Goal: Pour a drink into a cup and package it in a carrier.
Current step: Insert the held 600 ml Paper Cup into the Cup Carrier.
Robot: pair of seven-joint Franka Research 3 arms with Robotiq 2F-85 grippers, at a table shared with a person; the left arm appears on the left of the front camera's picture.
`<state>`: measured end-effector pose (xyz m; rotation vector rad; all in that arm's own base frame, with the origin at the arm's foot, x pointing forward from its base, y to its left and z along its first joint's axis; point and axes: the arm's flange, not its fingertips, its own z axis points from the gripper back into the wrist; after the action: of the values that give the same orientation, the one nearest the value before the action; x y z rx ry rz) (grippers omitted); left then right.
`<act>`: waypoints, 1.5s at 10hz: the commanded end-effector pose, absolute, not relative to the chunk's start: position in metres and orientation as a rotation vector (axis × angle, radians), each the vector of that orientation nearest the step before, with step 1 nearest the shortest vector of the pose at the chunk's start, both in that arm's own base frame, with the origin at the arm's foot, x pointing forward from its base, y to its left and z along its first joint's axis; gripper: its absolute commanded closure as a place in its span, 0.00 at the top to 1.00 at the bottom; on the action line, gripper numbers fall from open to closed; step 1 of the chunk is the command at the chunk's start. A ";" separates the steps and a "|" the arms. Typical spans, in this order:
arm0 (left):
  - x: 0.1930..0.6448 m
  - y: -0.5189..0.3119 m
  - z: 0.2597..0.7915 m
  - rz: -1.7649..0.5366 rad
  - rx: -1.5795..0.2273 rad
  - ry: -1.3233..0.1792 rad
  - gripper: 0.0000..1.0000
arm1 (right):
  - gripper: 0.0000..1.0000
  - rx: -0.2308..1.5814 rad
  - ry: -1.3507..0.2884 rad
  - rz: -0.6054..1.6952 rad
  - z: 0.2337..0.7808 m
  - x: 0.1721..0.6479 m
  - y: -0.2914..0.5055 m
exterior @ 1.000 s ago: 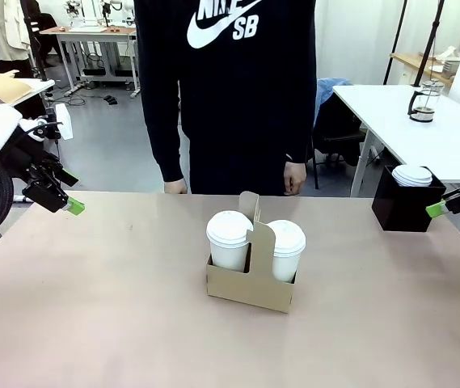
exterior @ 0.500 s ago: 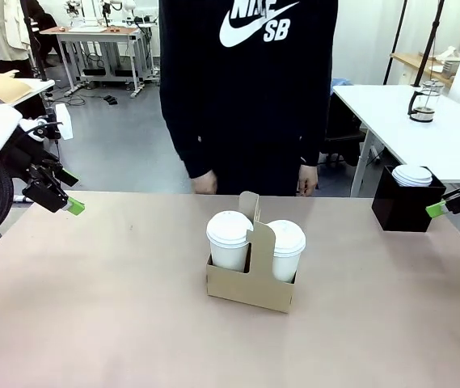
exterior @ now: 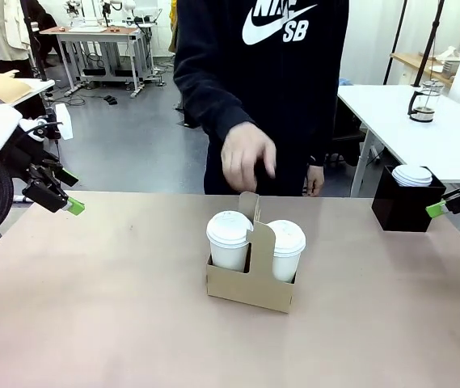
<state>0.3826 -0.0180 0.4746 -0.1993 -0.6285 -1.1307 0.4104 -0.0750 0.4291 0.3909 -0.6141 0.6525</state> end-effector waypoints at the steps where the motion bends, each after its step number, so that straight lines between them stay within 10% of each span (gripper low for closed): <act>1: 0.383 -0.018 0.475 -1.123 -0.221 -0.637 1.00 | 1.00 0.383 -0.603 0.661 0.430 0.408 -0.076; 15: 0.383 -0.018 0.475 -1.123 -0.221 -0.637 1.00 | 1.00 0.383 -0.603 0.661 0.430 0.408 -0.076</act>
<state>0.3826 -0.0180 0.4746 -0.1995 -0.6286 -1.1306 0.4104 -0.0750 0.4291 0.3909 -0.6141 0.6527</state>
